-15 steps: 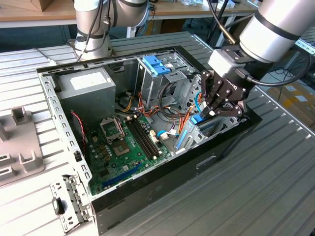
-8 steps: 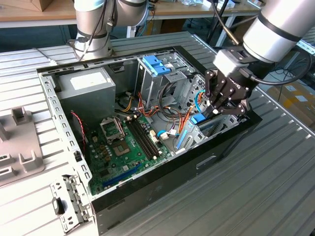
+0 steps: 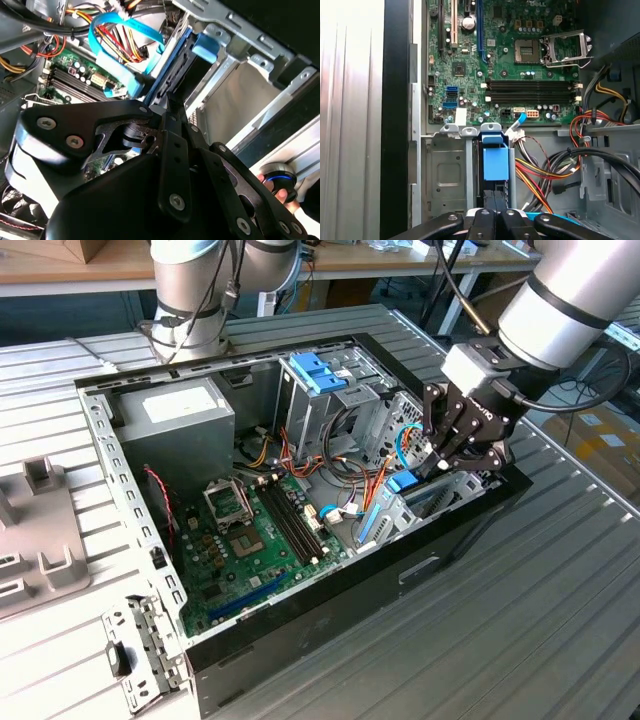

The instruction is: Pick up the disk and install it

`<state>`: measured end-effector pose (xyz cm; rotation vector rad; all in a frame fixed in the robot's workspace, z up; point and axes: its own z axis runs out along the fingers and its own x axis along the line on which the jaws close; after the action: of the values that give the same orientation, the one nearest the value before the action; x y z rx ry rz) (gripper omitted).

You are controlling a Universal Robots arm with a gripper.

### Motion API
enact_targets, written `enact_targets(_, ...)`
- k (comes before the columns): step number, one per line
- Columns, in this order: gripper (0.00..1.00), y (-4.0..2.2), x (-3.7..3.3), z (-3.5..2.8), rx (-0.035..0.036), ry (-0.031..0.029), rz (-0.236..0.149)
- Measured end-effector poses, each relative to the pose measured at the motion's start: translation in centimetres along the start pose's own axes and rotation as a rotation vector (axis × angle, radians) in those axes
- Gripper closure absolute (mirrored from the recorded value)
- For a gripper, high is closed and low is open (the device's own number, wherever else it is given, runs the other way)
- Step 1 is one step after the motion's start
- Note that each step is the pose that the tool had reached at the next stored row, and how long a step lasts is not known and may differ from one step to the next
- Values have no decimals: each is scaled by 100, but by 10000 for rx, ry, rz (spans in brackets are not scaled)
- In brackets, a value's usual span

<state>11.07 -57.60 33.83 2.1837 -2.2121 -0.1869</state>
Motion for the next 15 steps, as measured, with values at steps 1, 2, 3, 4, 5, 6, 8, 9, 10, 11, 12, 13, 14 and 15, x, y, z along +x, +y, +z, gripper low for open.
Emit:
enact_targets(1, 89, -7, 0, 2, -2, 1, 0)
enact_targets(2, 89, -7, 0, 4, -2, 1, 2)
enact_targets(3, 89, -8, 0, 7, -2, 0, 3)
enact_targets(4, 89, -9, 0, 11, -2, -2, 1)
enact_targets(5, 89, -10, 0, 13, -2, -1, 1)
enact_targets(6, 89, -11, 1, 16, -3, 1, 1)
enact_targets(8, 89, -12, 1, 21, -2, 0, 1)
enact_targets(9, 89, -13, 1, 24, -3, -1, 1)
enact_targets(10, 89, -15, 1, 26, -2, 2, 1)
enact_targets(11, 89, -15, 1, 28, -2, 2, 1)
enact_targets(12, 89, -17, 1, 30, -2, 0, 1)
enact_targets(13, 89, -19, 1, 30, -2, -1, 1)
enact_targets(14, 89, -21, 1, 30, -2, -1, 1)
enact_targets(15, 89, -26, 1, 28, -2, -2, -1)
